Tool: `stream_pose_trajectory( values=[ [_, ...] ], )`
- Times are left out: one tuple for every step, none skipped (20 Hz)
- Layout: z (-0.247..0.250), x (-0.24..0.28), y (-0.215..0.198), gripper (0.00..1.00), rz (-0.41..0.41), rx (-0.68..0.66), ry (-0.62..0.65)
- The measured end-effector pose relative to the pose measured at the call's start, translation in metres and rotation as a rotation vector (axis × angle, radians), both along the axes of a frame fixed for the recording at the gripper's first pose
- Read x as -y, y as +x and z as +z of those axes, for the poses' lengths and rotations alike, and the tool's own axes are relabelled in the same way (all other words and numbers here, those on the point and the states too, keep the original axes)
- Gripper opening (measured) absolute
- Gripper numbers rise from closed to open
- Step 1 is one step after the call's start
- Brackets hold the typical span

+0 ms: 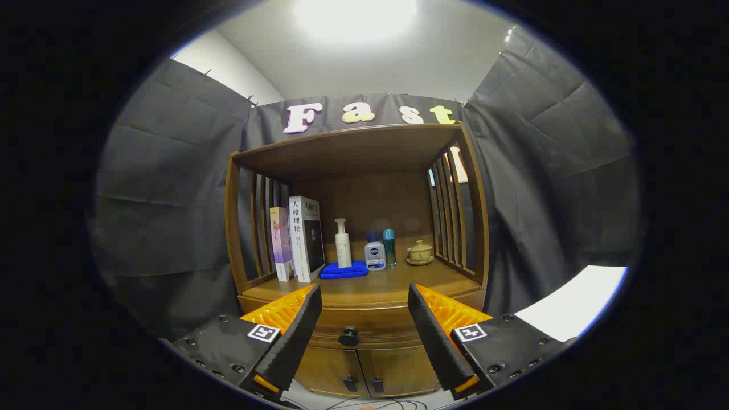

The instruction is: Pull open the drawer, take out the items inside it, and place them on the countertop above the cabinet.

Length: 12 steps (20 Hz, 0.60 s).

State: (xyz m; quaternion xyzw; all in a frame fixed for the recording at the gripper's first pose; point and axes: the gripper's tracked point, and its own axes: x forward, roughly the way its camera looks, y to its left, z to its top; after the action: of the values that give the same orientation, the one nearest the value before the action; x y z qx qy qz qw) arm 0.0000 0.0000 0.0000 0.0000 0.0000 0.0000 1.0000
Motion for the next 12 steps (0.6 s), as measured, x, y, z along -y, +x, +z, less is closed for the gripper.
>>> stream_pose_trajectory(
  values=[
    [-0.0005, 0.0001, 0.0005, 0.96, -0.001, 0.000, 0.001],
    [0.0002, 0.0006, 0.0015, 0.96, -0.002, -0.001, 0.002],
    [0.0000, 0.0009, 0.0011, 0.96, -0.003, 0.000, 0.005],
    [0.0001, 0.0007, 0.0010, 0.95, -0.002, -0.001, 0.006],
    [0.0003, 0.0008, 0.0009, 0.95, -0.003, -0.001, 0.006],
    [0.0004, 0.0009, 0.0006, 0.95, -0.003, -0.001, 0.004],
    [-0.0013, 0.0003, 0.0008, 0.95, -0.002, -0.002, 0.003],
    [-0.0025, -0.0001, 0.0011, 0.95, 0.000, -0.004, 0.004],
    [-0.0029, -0.0011, 0.0011, 0.95, 0.001, -0.006, 0.005],
    [-0.0041, -0.0019, 0.0012, 0.95, 0.003, -0.007, 0.005],
    [-0.0040, -0.0028, 0.0012, 0.95, 0.004, -0.007, 0.003],
    [-0.0051, -0.0035, 0.0007, 0.95, 0.006, -0.007, 0.000]
  ],
)
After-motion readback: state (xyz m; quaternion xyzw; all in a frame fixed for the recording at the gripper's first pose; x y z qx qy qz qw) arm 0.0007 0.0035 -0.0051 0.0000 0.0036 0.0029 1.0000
